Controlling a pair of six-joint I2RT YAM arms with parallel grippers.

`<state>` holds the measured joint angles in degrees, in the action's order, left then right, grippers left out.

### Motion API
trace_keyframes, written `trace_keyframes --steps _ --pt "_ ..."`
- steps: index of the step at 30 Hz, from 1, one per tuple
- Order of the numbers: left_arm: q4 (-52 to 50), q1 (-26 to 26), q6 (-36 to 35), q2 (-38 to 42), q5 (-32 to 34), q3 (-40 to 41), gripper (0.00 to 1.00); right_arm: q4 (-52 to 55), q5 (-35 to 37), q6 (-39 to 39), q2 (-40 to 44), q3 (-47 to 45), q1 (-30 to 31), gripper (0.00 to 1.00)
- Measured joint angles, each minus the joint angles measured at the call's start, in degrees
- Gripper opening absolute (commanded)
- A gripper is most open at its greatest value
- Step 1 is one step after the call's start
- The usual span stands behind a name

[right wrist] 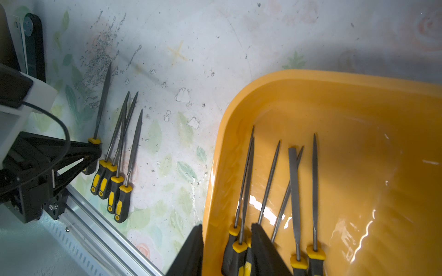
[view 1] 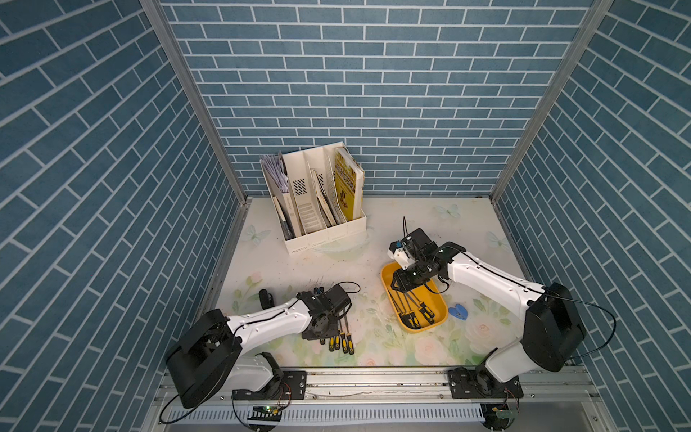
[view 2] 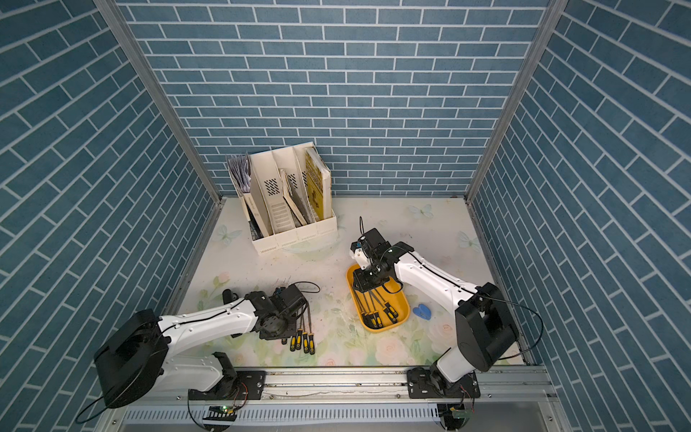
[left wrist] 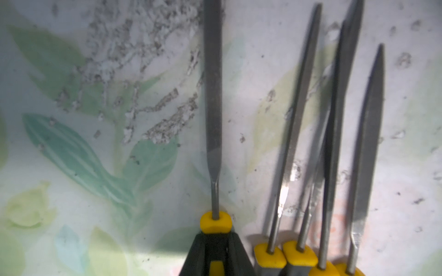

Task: Put the file tool into the storage box
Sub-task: Pick up the file tool from the center of the board.

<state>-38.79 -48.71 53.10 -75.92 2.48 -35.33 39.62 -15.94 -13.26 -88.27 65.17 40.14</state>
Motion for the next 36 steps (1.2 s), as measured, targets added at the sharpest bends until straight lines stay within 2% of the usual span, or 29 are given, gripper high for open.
trace_keyframes --steps 7,13,21,29,36 --pt "-0.2 0.2 -2.6 0.4 -0.9 0.0 0.09 -0.4 -0.2 0.0 0.1 -0.2 0.0 0.37" --pt "-5.4 0.2 -5.0 5.7 -2.3 -3.7 0.09 -2.3 -3.3 -2.0 1.8 -0.2 0.0 0.48" --pt "-10.2 -2.4 -8.8 10.8 -6.5 -18.4 0.07 -13.8 -12.5 -11.2 9.8 -1.2 0.0 0.53" --pt "-8.0 -4.8 -10.0 10.8 -13.9 -19.8 0.07 -26.3 -16.6 -20.2 13.4 -9.9 0.0 0.53" --pt "-5.0 -5.6 -10.1 9.0 -16.8 -19.8 0.07 -33.1 -18.0 -26.5 13.4 -15.5 2.0 0.52"
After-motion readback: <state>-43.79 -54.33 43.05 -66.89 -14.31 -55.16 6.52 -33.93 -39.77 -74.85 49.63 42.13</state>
